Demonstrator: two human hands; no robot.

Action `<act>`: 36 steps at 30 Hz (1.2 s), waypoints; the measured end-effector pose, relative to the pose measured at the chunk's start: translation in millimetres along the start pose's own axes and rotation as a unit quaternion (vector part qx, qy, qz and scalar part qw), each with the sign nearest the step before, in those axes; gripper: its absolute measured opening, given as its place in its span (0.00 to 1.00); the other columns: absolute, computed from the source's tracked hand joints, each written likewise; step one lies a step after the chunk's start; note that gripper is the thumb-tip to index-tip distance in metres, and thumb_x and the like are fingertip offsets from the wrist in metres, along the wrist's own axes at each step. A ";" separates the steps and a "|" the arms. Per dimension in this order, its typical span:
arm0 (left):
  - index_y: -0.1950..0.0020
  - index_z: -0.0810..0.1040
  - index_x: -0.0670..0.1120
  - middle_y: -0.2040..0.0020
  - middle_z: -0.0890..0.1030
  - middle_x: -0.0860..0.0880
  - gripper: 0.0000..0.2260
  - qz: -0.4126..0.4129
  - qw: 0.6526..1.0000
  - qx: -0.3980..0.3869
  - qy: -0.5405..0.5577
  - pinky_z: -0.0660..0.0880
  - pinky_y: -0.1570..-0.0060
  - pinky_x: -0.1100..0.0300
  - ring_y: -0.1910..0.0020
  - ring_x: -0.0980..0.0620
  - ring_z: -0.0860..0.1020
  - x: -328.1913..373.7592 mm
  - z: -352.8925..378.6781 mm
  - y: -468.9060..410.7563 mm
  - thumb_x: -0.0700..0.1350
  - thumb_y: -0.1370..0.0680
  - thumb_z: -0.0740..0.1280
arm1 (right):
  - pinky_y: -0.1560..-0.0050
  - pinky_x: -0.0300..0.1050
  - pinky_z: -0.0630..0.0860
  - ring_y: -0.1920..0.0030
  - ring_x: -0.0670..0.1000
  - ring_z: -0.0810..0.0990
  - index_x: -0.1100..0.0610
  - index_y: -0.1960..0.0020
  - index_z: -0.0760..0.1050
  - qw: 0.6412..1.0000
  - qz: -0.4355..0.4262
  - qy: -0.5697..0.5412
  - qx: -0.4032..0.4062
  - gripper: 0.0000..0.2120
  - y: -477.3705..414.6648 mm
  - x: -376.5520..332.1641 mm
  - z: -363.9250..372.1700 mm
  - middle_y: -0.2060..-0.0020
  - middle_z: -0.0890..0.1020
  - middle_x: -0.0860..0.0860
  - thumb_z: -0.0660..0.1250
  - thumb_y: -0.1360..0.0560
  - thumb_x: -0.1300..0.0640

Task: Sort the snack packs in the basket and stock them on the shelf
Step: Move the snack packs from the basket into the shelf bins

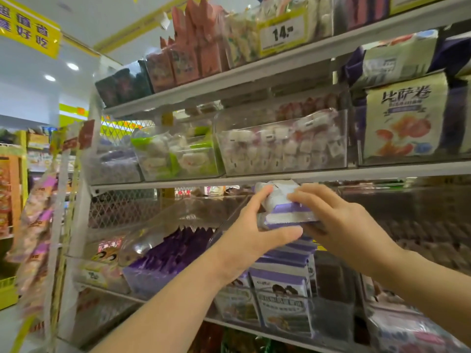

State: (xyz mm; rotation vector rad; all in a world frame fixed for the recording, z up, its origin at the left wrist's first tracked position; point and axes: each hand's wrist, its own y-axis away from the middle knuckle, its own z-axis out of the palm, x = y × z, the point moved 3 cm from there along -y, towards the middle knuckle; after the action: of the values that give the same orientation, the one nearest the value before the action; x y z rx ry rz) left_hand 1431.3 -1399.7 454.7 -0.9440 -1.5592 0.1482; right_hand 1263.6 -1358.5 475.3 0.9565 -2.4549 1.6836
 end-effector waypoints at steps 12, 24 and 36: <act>0.38 0.71 0.63 0.42 0.71 0.68 0.23 0.006 0.993 0.055 -0.101 0.67 0.54 0.81 0.48 0.83 0.67 -33.0 -48.8 -36.3 0.53 0.30 0.75 | 0.46 0.33 0.73 0.46 0.43 0.76 0.37 0.26 0.54 0.981 0.012 -0.066 -0.181 0.35 -17.6 21.6 52.1 0.29 0.57 0.38 0.69 0.25 0.55; 0.41 0.77 0.55 0.41 0.80 0.47 0.24 -0.016 0.995 0.097 -0.009 0.75 0.38 0.54 0.42 0.50 0.79 -60.9 -75.8 -70.3 0.49 0.35 0.80 | 0.38 0.35 0.67 0.35 0.44 0.70 0.35 0.27 0.47 0.947 0.100 -0.081 -0.294 0.40 -35.5 56.4 85.1 0.30 0.66 0.41 0.71 0.29 0.44; 0.41 0.77 0.51 0.41 0.79 0.45 0.30 -0.087 0.978 0.132 0.137 0.80 0.61 0.57 0.54 0.48 0.84 -75.1 -83.1 -89.8 0.47 0.42 0.79 | 0.46 0.33 0.76 0.46 0.36 0.80 0.42 0.37 0.71 0.836 0.204 -0.370 -0.350 0.22 -45.1 82.3 108.6 0.47 0.81 0.34 0.72 0.27 0.56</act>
State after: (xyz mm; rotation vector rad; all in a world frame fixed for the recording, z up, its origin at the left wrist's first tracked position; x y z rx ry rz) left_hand 1455.6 -1540.4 469.8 -0.5889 -1.3209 0.0929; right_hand 1253.3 -1500.2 495.7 1.1360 -3.5379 0.2462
